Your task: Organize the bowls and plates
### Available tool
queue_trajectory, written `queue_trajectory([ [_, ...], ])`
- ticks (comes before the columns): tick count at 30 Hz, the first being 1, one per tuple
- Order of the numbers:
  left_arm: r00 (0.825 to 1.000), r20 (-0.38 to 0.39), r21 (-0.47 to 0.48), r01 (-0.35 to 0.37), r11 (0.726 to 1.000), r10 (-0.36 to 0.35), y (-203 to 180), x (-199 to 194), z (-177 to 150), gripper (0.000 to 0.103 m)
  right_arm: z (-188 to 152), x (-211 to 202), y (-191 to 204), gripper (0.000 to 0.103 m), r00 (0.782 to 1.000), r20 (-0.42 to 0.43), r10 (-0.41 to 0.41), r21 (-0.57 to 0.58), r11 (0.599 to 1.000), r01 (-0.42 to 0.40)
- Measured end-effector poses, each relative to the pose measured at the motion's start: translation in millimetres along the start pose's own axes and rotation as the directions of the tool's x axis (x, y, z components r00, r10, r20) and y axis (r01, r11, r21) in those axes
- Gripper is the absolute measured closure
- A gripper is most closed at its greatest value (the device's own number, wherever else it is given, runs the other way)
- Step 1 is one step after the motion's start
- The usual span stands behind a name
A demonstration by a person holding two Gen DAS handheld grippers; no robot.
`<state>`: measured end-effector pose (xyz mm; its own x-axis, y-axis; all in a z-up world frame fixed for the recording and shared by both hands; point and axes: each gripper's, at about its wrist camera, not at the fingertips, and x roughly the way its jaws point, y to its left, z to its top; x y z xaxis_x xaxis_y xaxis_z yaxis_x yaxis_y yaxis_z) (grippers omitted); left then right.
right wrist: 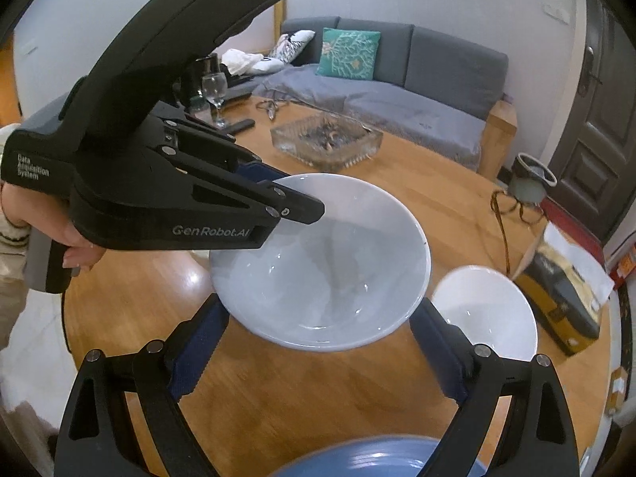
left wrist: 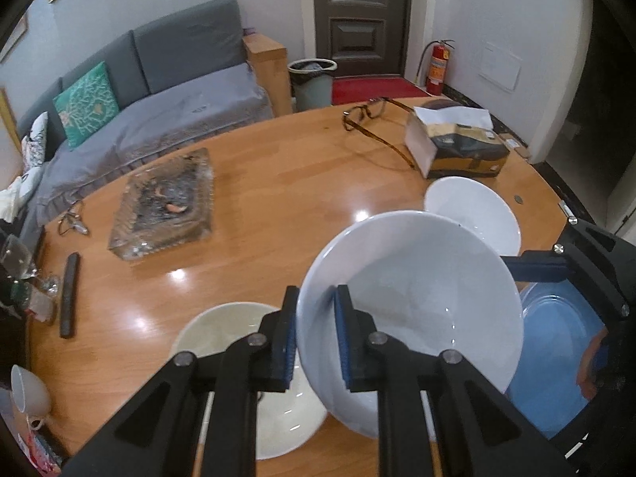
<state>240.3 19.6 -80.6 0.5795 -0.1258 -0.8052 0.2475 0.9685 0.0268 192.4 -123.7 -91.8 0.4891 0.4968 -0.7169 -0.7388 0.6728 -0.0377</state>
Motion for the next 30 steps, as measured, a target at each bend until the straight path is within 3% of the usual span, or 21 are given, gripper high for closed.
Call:
queue_trajectory([
  [12,0.997,0.028,-0.065,-0.064,0.996,0.066,59,-23,-18,0.089,40,30,41,0.013,0.999,0.009,0.049,-0.055,0.997,-0.049],
  [22,0.997,-0.002,-0.119,-0.081,0.989,0.082,94,-8,-37,0.089,52,67,63,0.013,0.996,-0.037,0.077,-0.084,0.993,-0.08],
  [30,0.997,-0.018,-0.124,-0.081,0.989,0.079,101,4,-43,0.089,53,85,65,0.013,0.994,-0.064,0.089,-0.087,0.992,-0.094],
])
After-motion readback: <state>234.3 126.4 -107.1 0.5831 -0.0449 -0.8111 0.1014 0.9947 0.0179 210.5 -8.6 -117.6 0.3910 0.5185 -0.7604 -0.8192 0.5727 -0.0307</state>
